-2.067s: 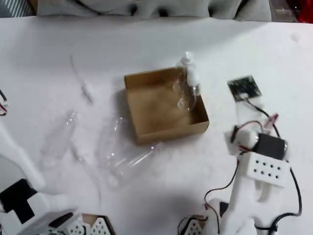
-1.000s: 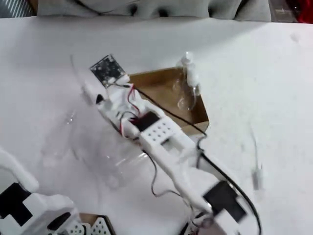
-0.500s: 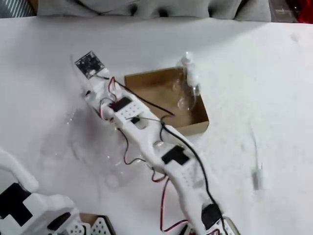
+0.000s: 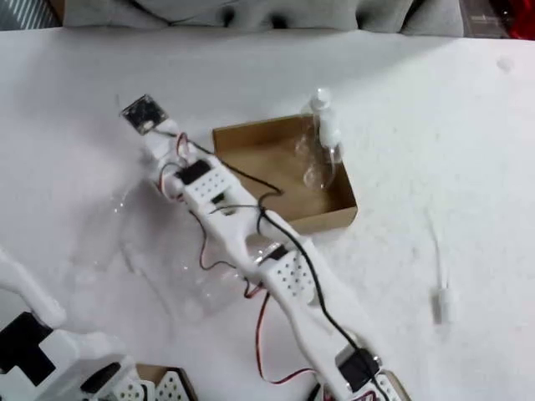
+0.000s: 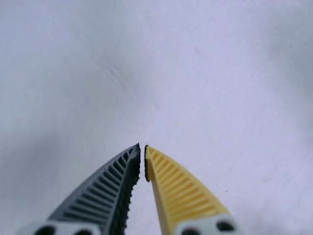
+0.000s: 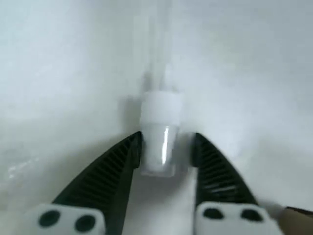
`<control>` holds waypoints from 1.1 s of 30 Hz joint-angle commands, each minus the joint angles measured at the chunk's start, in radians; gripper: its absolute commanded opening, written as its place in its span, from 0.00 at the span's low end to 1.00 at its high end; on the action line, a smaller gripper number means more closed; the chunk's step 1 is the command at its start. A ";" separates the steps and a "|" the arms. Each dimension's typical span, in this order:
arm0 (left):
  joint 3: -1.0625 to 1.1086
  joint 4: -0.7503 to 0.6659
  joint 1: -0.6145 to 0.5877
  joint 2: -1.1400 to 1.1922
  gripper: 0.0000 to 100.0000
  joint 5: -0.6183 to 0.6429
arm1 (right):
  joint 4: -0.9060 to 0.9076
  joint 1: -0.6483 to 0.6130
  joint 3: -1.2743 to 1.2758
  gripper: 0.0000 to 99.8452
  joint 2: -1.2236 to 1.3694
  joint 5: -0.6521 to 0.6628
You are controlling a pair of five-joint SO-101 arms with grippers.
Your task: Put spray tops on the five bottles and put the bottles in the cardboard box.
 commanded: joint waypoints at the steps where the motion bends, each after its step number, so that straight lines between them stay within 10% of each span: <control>1: -0.005 -0.026 -0.012 -0.056 0.02 -0.008 | 0.099 0.013 -0.121 0.01 0.005 -0.005; 22: -0.015 0.009 -0.010 -0.064 0.02 -0.046 | 1.013 0.013 -0.933 0.02 0.012 0.005; 33: -0.041 0.216 0.005 -0.168 0.02 -0.153 | 1.089 0.028 -0.641 0.02 -0.282 0.005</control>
